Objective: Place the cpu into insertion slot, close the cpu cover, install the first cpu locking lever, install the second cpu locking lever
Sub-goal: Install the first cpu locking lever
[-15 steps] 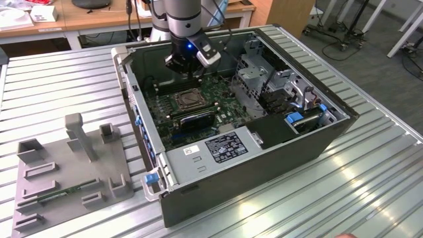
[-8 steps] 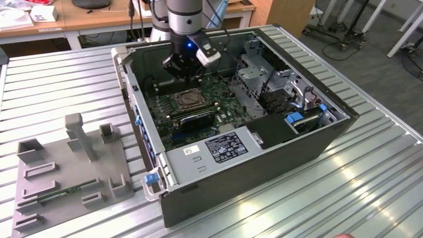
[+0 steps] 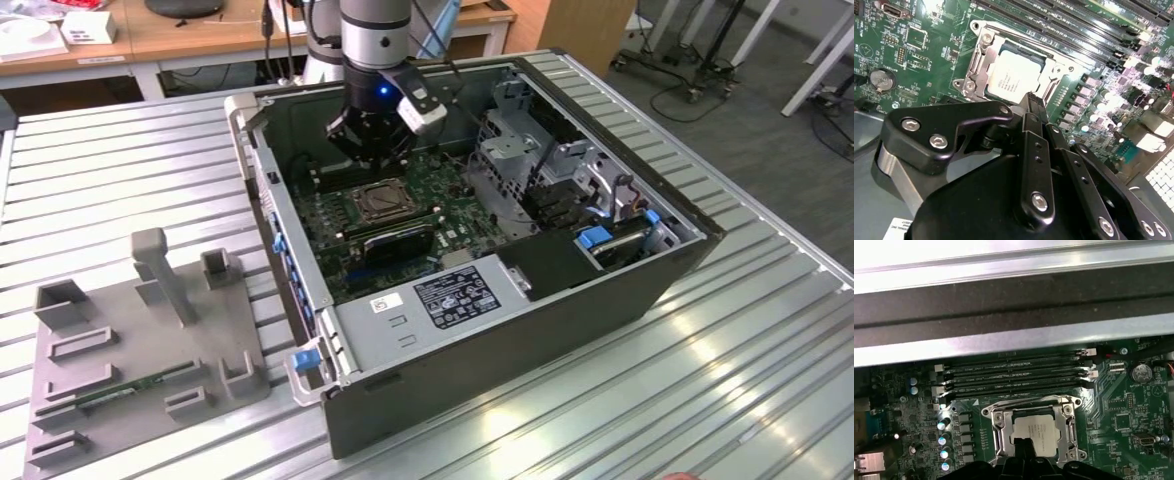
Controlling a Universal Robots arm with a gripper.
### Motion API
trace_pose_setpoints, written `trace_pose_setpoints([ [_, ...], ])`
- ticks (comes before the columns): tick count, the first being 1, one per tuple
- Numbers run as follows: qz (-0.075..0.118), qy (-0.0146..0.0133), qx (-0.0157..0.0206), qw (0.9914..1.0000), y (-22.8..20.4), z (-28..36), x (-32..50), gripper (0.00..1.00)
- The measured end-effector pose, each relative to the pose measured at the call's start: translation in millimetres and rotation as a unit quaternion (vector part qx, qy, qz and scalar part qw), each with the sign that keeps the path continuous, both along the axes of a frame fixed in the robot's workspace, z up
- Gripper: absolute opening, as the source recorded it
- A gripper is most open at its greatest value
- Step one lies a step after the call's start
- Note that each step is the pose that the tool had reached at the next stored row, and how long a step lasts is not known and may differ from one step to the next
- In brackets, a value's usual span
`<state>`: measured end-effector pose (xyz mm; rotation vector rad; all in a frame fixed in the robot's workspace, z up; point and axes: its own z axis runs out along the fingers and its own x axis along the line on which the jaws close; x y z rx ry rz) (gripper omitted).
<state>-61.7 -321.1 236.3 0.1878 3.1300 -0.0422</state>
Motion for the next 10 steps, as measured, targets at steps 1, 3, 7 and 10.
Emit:
trace_pose_setpoints([
  [1, 0.0, 0.0, -0.0001, 1.0, 0.0, 0.0, 0.0, 0.11],
  [3, 0.006, -0.0001, -0.0002, 0.99998, 0.0, -0.1, 0.1, 0.11],
  [7, 0.038, -0.0001, -0.0002, 0.99927, 0.0, -0.2, 0.1, 0.11],
  [10, 0.064, -0.0001, -0.0001, 0.99798, 0.0, -0.3, 0.1, 0.11],
])
